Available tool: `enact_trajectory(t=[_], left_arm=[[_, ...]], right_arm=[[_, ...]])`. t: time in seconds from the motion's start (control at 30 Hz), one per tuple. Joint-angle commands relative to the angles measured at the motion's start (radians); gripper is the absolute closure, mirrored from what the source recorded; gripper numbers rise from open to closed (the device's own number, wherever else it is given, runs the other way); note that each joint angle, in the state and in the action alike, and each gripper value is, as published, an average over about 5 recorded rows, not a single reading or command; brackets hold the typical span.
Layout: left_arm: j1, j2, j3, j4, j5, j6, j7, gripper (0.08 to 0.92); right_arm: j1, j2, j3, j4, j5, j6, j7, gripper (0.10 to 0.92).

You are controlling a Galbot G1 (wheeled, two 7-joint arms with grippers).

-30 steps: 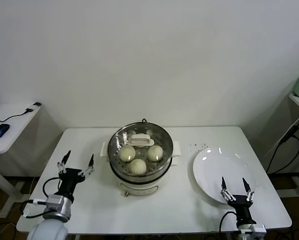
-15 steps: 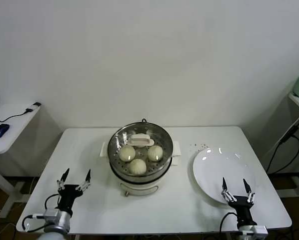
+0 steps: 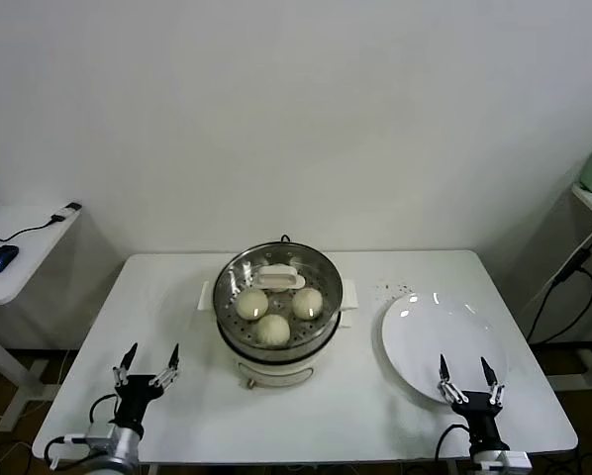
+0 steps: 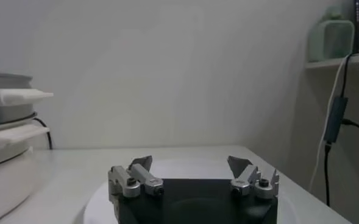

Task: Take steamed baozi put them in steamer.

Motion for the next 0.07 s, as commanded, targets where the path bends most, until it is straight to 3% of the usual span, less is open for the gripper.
enact_trajectory(t=[0.03,0.07], left_arm=[[0.003,0.001,-0.001,0.017,-0.013,-0.012,0.0,0.177],[0.003,0.0,-0.001,0.016,-0.012,-0.011,0.0,0.177]], right_arm=[[-0.002,0.001,-0.001,0.004,0.004,0.001,-0.001,0.203],[-0.003,0.0,-0.001,0.004,0.004,0.001,-0.001,0.203]])
